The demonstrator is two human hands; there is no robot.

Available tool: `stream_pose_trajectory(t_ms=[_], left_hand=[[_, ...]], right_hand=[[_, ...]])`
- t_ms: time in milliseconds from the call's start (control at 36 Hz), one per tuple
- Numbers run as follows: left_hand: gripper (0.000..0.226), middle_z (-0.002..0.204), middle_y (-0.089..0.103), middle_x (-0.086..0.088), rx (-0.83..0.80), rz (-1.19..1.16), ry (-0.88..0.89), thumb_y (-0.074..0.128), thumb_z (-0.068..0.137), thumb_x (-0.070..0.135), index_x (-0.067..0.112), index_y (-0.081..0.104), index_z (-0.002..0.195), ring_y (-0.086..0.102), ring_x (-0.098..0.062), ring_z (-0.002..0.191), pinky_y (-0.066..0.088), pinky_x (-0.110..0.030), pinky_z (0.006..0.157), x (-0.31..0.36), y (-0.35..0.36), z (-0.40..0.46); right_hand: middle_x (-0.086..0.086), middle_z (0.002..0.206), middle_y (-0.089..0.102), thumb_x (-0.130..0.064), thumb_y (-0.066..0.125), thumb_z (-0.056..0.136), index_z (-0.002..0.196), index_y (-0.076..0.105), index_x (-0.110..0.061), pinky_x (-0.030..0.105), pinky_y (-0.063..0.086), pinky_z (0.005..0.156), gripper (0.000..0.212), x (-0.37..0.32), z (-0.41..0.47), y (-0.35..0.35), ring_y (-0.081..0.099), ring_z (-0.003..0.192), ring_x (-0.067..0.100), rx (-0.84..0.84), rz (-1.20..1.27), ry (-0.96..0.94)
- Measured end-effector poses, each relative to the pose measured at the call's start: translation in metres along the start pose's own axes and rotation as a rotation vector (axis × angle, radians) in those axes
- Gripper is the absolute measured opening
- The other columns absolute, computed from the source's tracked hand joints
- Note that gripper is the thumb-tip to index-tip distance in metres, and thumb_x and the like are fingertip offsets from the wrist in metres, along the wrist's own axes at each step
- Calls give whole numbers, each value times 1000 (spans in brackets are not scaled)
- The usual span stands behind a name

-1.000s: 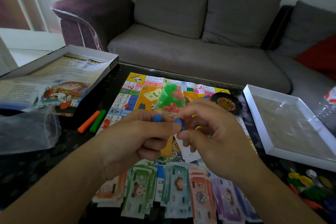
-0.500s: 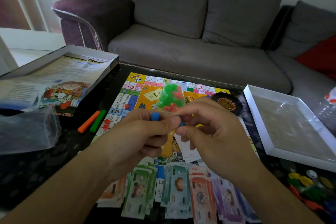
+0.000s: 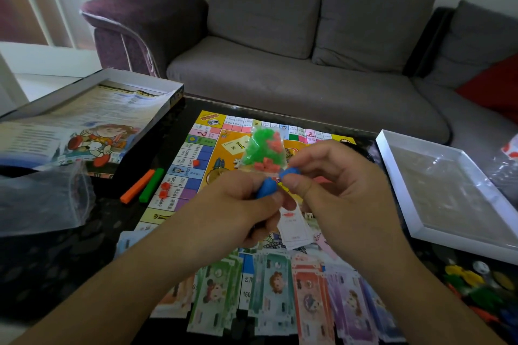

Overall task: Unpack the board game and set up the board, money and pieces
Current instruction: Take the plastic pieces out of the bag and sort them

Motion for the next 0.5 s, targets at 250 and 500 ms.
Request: stream_pose_trajectory(t_ms=[250,500], left_hand=[[34,57,40,8,-82,12,-19,54,107,21,28,73,79,30,-9,48,30,-21,47,2,11,-3],[24,58,33,3,-92,24,-73,52,108,18,7,67,93,25,-11,47,25,-24,46,-5,10,-4]], right_hand=[[-1,89,80,1,75,90,93,76,-12,33,63,59,14,1,-3,4,74,70,25,-4,192,19],[-7,92,80,5,75,88,92,79,-16,29,62,73,22,0,-2,9,77,83,19,-15,114,-45]])
Point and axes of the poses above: each hand's wrist, its own z-axis towards the middle knuckle, its own y-axis out of the palm, x = y × z, the point moved 8 cm from there along z, towards the middle knuckle
